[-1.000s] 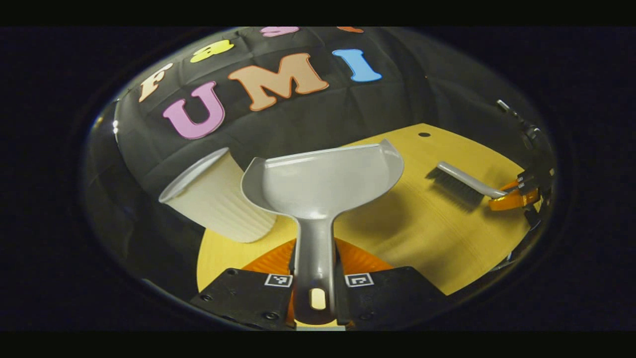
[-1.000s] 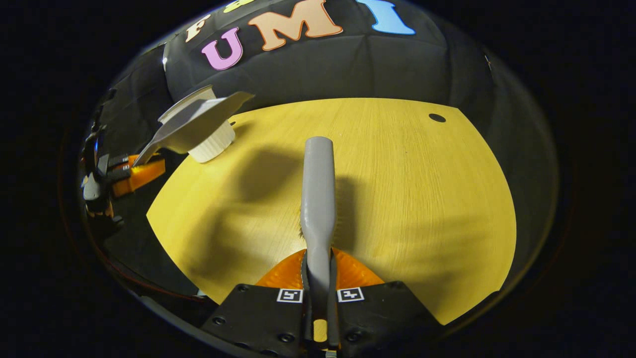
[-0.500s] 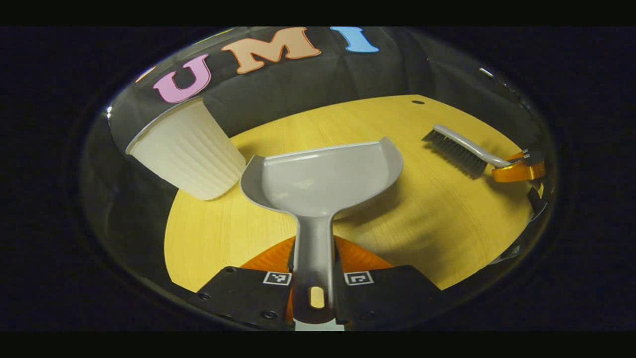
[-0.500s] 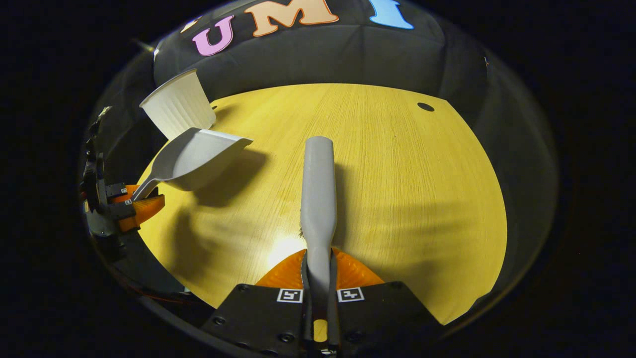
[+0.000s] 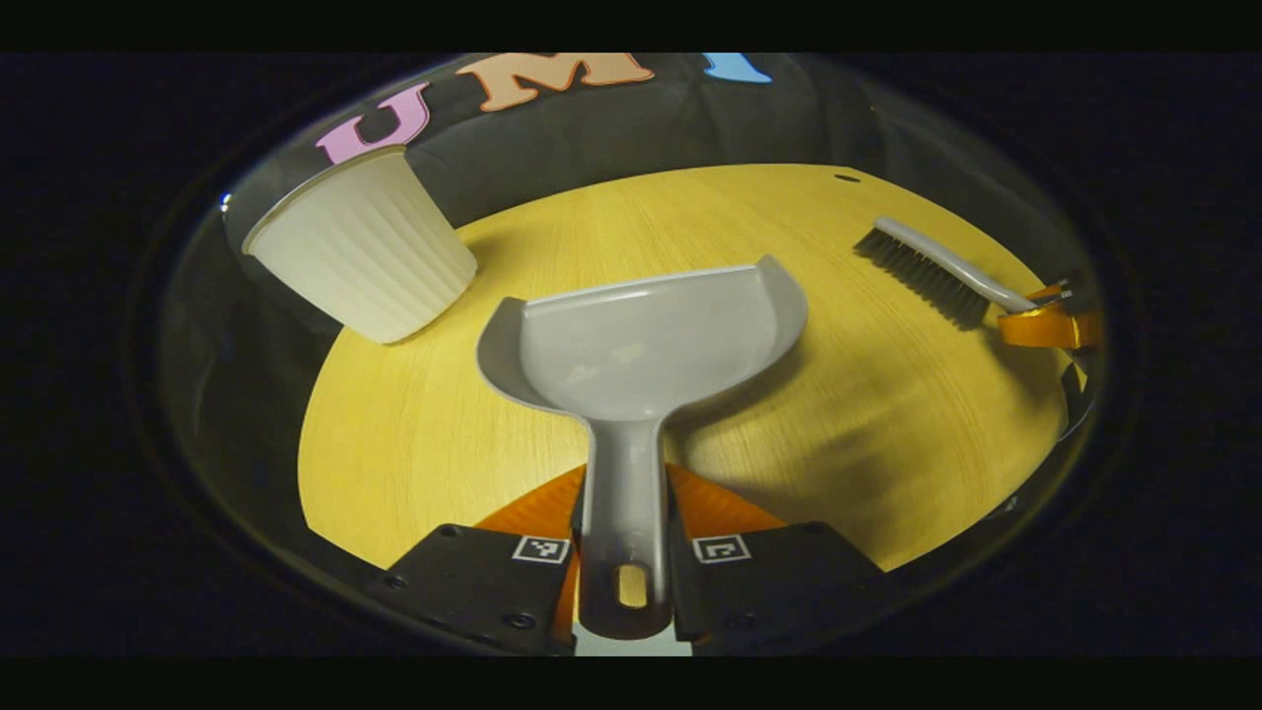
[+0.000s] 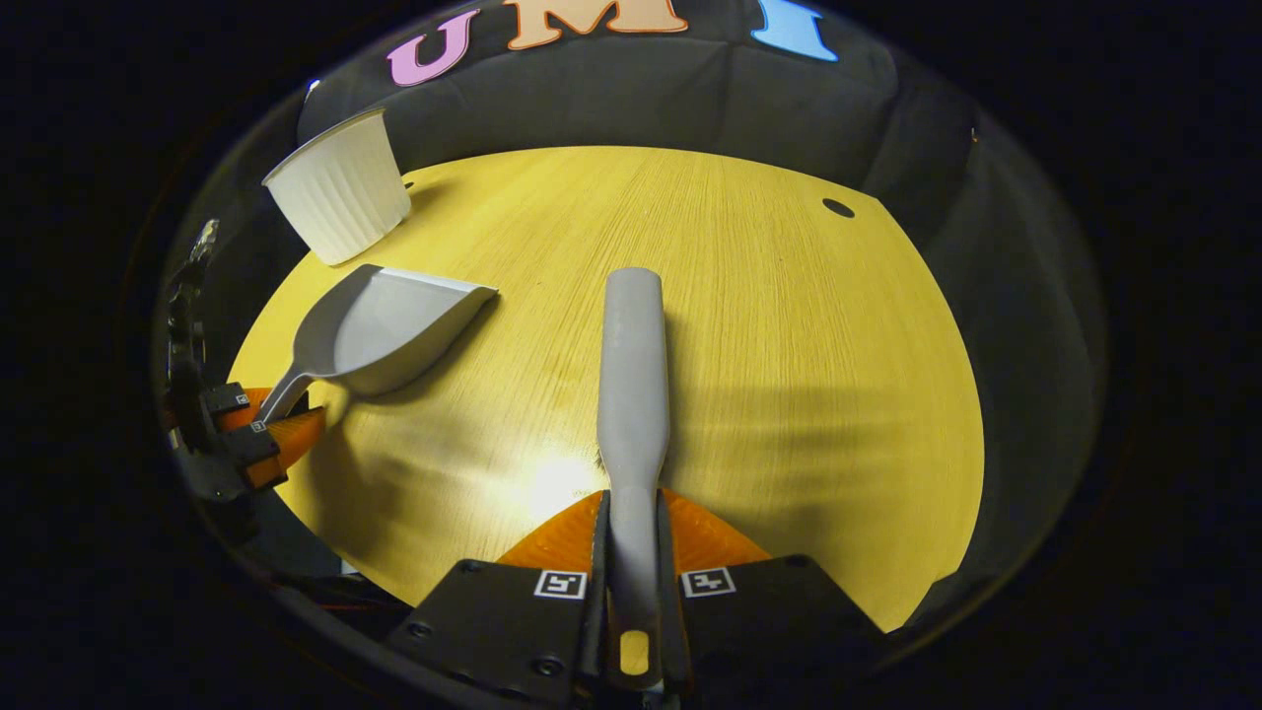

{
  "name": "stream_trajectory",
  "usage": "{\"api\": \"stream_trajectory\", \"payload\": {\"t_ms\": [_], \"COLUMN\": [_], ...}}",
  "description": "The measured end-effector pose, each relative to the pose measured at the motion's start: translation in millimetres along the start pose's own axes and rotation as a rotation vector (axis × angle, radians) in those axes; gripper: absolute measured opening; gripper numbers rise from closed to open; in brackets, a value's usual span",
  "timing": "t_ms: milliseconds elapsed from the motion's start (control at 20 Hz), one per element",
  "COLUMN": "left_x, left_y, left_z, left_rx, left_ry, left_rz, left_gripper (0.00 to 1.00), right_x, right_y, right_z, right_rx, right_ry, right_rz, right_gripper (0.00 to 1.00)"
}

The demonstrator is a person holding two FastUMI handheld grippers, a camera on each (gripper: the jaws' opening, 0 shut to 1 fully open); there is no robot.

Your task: Pick up the small broom and dustpan from the desktop, sweep the trash into the dustpan with the broom, and then empty the trash into the garbage bin.

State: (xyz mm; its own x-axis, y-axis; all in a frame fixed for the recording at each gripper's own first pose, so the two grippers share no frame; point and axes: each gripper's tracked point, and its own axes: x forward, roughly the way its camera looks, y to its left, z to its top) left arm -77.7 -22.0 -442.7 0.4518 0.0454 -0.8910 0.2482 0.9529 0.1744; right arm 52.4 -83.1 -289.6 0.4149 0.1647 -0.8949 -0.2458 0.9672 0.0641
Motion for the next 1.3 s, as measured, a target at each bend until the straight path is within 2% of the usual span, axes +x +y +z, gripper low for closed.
{"api": "stream_trajectory", "payload": {"t_ms": [50,100,150,200,250,300,400,550,650,750,850,1050,1150,1300], "left_x": [0,-3,-8,-15,-21,-30,-60,-139,-190,-226,-260,-283,-288,-290], "left_y": [-6,-13,-14,-12,-10,-8,2,23,28,25,32,41,44,49], "left_z": [0,0,-1,2,8,14,39,115,163,194,218,246,253,254], "left_rx": [-0.006,-0.010,-0.010,-0.002,0.000,-0.011,-0.053,-0.118,-0.122,-0.111,-0.118,-0.164,-0.176,-0.168], "left_ry": [-0.005,-0.018,-0.033,-0.056,-0.081,-0.111,-0.218,-0.526,-0.695,-0.816,-0.921,-1.016,-1.030,-1.035], "left_rz": [0.000,0.008,0.024,0.056,0.085,0.111,0.173,0.264,0.241,0.192,0.169,0.137,0.129,0.139], "left_gripper": [0.36,0.45,0.87,0.89,0.97,0.95,0.95,0.95,0.93,0.93,0.92,0.93,0.92,0.93], "right_x": [-3,-7,-10,-15,-24,-31,-58,-125,-179,-218,-263,-303,-309,-300], "right_y": [-1,0,1,1,0,0,7,31,41,45,57,63,63,59], "right_z": [-3,-5,-4,-2,3,9,32,91,128,145,166,180,184,182], "right_rx": [-0.022,-0.043,-0.059,-0.073,-0.085,-0.092,-0.101,-0.076,-0.040,-0.026,0.003,0.024,0.027,0.013], "right_ry": [-0.005,-0.014,-0.032,-0.055,-0.084,-0.118,-0.236,-0.530,-0.700,-0.772,-0.860,-1.002,-1.024,-0.985], "right_rz": [0.001,0.008,0.014,0.017,0.023,0.029,0.052,0.096,0.083,0.037,0.054,0.026,0.009,-0.032], "right_gripper": [0.20,0.36,0.46,0.65,0.80,0.94,0.93,0.93,0.92,0.92,0.92,0.92,0.92,0.92]}}
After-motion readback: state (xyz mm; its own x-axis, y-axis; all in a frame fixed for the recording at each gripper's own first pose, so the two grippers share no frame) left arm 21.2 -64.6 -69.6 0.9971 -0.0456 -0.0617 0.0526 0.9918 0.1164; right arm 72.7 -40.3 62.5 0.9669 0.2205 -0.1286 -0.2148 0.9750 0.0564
